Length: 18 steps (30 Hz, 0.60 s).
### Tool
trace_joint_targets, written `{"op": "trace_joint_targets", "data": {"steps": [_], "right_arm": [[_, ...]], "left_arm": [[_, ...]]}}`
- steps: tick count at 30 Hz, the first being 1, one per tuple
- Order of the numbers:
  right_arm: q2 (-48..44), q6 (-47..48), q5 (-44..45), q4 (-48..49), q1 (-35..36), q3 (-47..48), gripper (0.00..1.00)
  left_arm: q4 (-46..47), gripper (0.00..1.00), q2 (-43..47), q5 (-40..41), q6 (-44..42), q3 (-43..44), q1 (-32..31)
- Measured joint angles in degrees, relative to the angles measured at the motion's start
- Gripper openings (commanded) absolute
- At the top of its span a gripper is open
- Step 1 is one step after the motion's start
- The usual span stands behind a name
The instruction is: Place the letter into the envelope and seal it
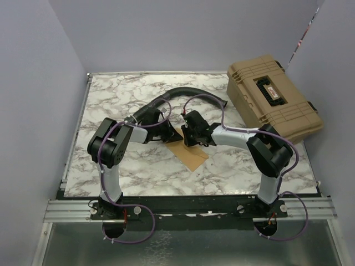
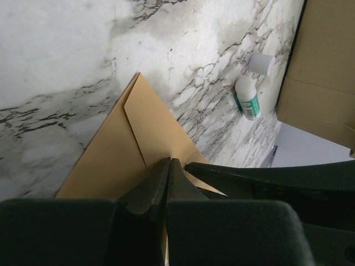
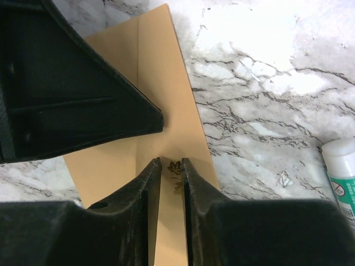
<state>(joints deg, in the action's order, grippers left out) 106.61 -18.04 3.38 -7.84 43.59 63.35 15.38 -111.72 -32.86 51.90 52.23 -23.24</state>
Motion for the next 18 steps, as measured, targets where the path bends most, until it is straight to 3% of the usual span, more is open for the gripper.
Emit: {"op": "trace_joint_targets", "data": {"steps": [9, 18], "right_arm": [[4.1, -0.5, 3.5, -8.5, 2.5, 7.7, 0.32], [4.2, 2.3, 10.8, -8.5, 5.8, 7.4, 0.33]], "left_arm": [[6.3, 0.0, -0.7, -2.3, 4.7, -3.1, 1.1], [7.5, 0.0, -1.3, -3.0, 7.8, -3.5, 1.9]]}}
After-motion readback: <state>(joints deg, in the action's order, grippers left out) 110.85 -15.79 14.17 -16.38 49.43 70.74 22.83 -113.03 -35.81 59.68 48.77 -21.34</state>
